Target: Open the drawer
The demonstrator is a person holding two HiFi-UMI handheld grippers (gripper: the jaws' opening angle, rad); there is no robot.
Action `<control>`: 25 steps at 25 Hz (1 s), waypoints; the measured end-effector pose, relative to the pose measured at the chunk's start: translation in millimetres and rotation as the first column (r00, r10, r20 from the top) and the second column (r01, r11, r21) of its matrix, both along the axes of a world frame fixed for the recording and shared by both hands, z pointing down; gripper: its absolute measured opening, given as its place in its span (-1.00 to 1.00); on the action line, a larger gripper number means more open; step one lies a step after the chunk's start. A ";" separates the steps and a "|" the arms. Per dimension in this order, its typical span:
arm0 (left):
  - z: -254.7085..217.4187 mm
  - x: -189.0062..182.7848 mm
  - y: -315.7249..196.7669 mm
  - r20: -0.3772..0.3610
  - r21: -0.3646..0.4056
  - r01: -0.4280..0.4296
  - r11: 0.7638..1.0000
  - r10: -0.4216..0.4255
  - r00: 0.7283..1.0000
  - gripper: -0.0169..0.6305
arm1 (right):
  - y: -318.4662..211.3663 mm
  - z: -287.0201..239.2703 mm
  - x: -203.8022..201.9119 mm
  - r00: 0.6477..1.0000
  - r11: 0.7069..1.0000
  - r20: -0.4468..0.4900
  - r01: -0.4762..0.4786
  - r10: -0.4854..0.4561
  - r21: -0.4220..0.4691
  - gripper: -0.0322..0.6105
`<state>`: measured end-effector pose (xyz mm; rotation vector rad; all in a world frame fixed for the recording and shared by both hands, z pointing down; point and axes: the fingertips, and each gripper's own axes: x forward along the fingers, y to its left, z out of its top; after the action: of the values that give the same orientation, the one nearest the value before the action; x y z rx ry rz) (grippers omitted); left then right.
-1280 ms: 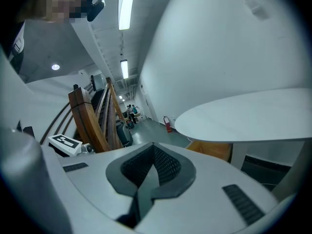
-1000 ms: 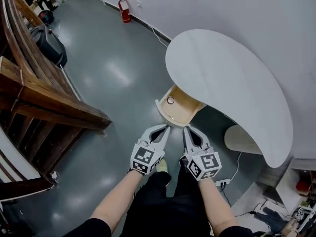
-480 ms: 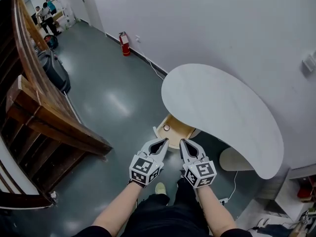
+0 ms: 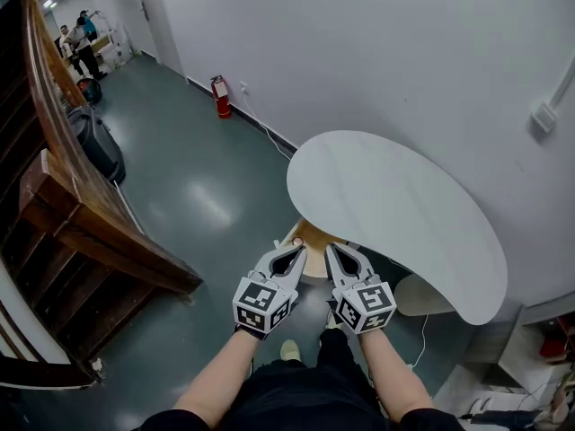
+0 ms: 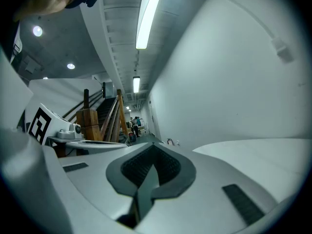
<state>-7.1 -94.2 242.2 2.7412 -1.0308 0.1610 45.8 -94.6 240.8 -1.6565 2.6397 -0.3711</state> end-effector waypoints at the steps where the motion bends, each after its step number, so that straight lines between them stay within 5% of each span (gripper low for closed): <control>1: -1.8 1.0 -1.4 0.003 0.003 -0.001 1.000 0.001 1.000 -0.91 | -0.9 -2.4 0.6 1.000 1.000 0.002 0.000 0.000 0.001 -0.85; 25: -22.0 15.3 -6.4 -0.047 0.010 0.007 1.000 -0.007 0.999 -0.91 | -9.1 -25.1 10.6 1.000 0.999 -0.022 -0.011 0.011 0.035 -0.86</control>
<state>8.2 -100.6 220.2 2.7360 -1.0316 0.0907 56.4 -103.6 215.7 -1.6743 2.6359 -0.3062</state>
